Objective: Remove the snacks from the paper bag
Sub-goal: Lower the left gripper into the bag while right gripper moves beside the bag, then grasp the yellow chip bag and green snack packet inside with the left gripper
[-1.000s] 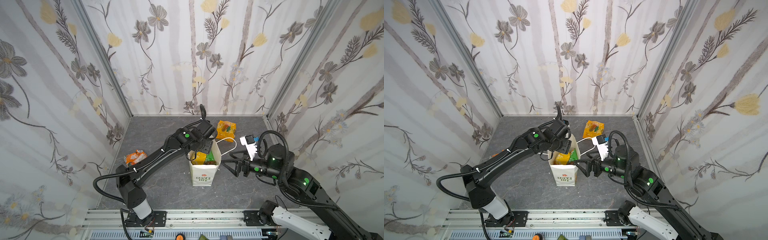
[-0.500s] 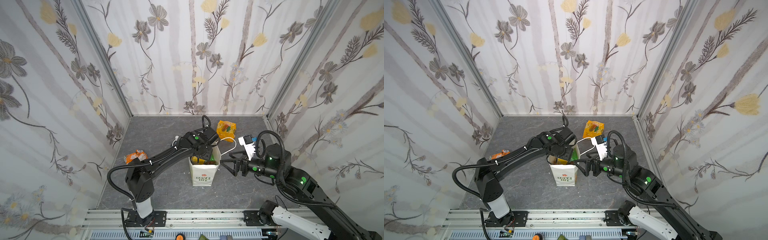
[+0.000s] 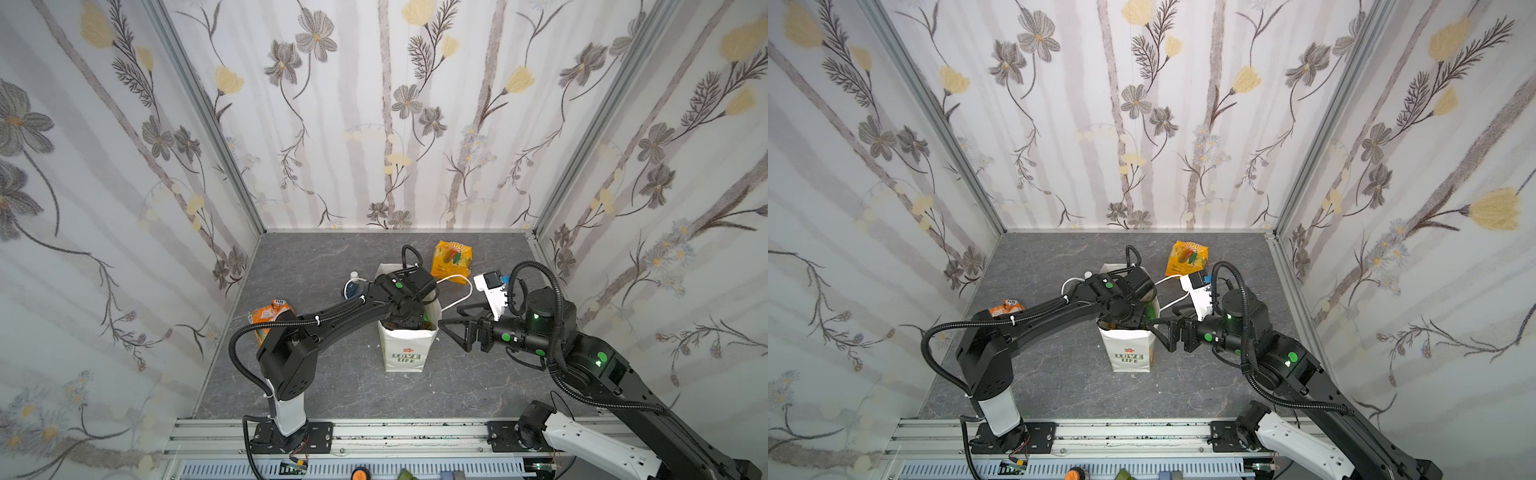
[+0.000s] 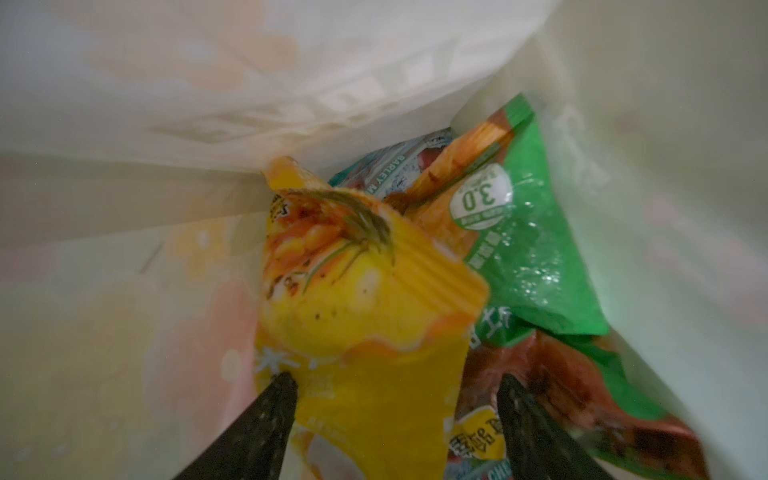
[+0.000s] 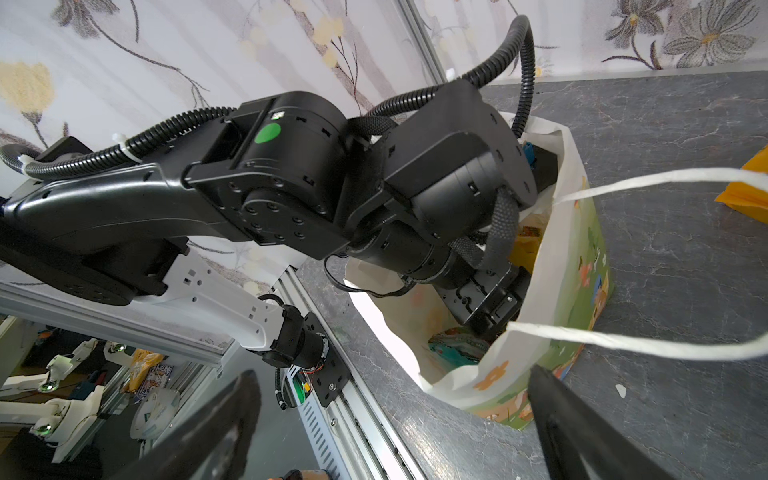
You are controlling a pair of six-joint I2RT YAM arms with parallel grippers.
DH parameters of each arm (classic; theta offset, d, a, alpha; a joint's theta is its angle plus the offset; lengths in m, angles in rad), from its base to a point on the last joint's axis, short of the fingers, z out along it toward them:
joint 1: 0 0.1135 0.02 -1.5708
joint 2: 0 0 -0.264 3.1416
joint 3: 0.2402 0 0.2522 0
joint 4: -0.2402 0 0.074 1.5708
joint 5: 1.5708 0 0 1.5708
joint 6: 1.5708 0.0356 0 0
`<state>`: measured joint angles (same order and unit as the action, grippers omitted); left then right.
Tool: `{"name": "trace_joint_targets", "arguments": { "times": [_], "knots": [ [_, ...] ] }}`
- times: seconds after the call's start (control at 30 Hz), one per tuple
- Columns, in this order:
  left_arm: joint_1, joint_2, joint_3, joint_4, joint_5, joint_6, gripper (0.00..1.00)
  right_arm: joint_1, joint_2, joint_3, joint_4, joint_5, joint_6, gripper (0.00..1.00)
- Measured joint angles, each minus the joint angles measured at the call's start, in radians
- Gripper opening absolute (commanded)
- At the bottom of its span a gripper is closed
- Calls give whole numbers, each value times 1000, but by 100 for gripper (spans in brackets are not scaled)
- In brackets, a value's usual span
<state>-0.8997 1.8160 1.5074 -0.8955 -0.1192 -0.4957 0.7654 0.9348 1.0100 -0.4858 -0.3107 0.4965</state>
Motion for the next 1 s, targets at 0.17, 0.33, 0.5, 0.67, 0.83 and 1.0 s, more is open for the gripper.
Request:
{"name": "trace_joint_targets", "arguments": {
  "times": [0.17,0.33,0.5,0.67,0.83,1.0],
  "knots": [
    [0,24,-45,58,9,-13,77,0,0,-14,5,3,1,99],
    [-1,34,-104,120,18,-32,65,0,0,-21,5,3,8,99],
    [-1,34,-116,140,14,-35,42,0,-8,-23,5,4,18,99],
    [0,28,-117,140,-3,-36,18,0,-18,-23,5,7,19,99],
    [2,13,-117,140,-21,-38,0,0,-22,-28,5,12,19,99],
    [2,-2,-117,138,-19,-39,0,0,-22,-29,5,23,19,99]
  ]
}}
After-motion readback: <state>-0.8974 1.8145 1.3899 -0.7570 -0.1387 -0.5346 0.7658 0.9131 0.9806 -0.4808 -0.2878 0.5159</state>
